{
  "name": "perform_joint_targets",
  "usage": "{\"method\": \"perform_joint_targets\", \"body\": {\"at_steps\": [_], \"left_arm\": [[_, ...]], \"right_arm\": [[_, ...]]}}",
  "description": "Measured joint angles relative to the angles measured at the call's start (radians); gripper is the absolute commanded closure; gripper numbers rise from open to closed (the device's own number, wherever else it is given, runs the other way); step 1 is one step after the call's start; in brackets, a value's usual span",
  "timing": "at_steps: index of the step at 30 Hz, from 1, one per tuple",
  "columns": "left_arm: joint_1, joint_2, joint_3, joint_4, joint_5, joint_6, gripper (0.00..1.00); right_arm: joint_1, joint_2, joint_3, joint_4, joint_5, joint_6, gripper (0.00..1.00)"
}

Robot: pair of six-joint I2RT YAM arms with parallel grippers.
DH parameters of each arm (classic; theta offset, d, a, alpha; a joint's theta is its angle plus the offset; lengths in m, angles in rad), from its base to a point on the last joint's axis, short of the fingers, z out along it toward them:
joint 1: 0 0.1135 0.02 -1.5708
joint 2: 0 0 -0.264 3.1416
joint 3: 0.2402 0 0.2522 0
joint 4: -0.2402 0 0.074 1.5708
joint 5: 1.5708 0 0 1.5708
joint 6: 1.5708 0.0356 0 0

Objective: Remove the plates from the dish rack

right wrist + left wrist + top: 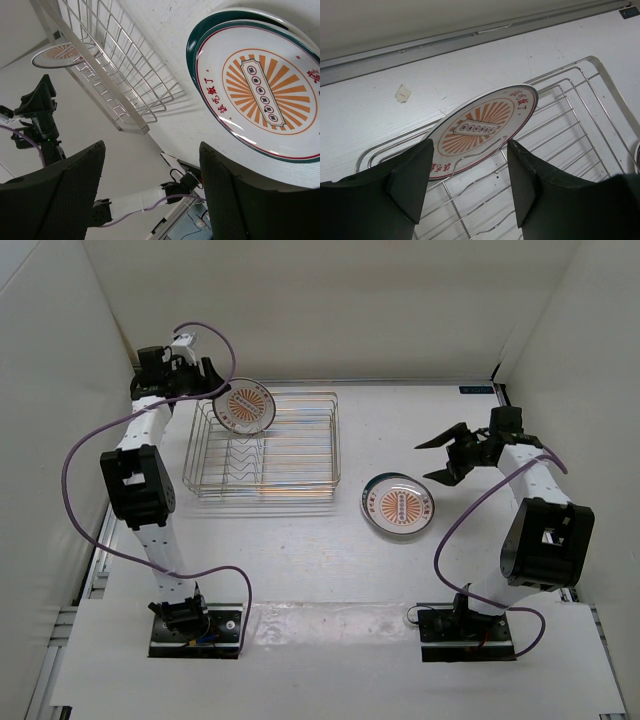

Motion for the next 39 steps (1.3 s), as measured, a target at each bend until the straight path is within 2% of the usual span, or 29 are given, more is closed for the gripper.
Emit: {"method": "perform_joint_targets", "body": {"at_steps": [11, 13, 17, 22, 25, 27, 28, 35, 39], "left_arm": [[0.0, 0.087, 0.003, -0.009, -0.001, 0.035, 0.32], [0.0, 0.105, 0.011, -0.01, 0.0, 0.03, 0.43], [-0.003, 0.132, 0.026, -0.002, 0.001, 0.022, 0.55], [-0.002, 0.136, 0.026, 0.008, 0.016, 0.018, 0.62], [0.003, 0.136, 0.026, 0.026, 0.033, 0.017, 0.45], [0.007, 0.132, 0.024, 0.044, 0.04, 0.016, 0.26], [0.008, 0.126, 0.019, 0.049, 0.043, 0.021, 0.12], [0.039, 0.092, 0.077, 0.077, 0.016, 0.066, 0.01], [0.068, 0.089, 0.093, 0.094, 0.003, 0.082, 0.01]], "right_arm": [[-0.017, 0.01, 0.009, 0.007, -0.01, 0.003, 0.22], [-0.02, 0.013, 0.013, 0.006, -0.01, 0.002, 0.22], [-0.027, 0.029, 0.035, 0.005, -0.018, 0.002, 0.22], [-0.032, 0.049, 0.058, 0.006, -0.021, 0.003, 0.22], [-0.032, 0.055, 0.058, 0.008, -0.025, 0.015, 0.22], [-0.032, 0.064, 0.058, 0.011, -0.029, 0.024, 0.22], [-0.032, 0.068, 0.058, 0.014, -0.031, 0.028, 0.22], [-0.032, 0.075, 0.037, 0.06, -0.048, 0.069, 0.22], [-0.032, 0.077, 0.037, 0.069, -0.054, 0.075, 0.22]]}}
